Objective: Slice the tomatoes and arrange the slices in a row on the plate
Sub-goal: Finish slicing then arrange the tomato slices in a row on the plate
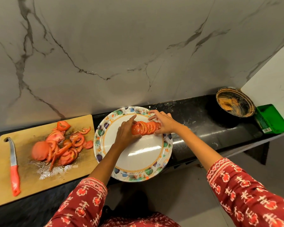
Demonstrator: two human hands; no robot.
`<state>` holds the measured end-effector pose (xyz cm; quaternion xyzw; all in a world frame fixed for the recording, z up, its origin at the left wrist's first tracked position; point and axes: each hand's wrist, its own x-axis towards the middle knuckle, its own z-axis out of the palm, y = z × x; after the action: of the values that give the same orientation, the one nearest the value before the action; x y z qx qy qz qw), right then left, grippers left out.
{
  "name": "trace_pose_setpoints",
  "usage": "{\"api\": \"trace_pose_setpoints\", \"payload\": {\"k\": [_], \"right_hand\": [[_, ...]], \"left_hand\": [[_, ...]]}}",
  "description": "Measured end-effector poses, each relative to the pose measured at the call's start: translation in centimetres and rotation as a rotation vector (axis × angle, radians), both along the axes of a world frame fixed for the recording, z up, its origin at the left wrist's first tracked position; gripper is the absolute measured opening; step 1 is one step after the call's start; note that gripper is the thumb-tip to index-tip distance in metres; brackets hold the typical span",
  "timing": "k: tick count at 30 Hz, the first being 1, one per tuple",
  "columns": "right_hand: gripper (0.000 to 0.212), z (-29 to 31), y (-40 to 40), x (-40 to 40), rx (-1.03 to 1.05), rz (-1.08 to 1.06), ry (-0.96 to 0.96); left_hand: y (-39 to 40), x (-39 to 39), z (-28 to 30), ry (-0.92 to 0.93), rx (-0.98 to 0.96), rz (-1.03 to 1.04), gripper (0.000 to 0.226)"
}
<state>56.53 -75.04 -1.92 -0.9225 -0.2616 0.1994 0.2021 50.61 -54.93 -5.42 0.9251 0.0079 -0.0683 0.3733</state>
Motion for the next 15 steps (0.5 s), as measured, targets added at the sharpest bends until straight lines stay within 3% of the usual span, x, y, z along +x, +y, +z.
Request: {"api": "trace_pose_setpoints", "payload": {"k": [6, 15], "right_hand": [[0.09, 0.1, -2.3, -0.4, 0.034, -0.115, 0.003], [0.078, -0.8, -1.2, -0.9, 0.016, -0.076, -0.084]], "left_hand": [[0.8, -0.2, 0.0, 0.018, -0.051, 0.0, 0.092], [0.5, -0.2, -0.2, 0.004, -0.027, 0.021, 0.086]]}}
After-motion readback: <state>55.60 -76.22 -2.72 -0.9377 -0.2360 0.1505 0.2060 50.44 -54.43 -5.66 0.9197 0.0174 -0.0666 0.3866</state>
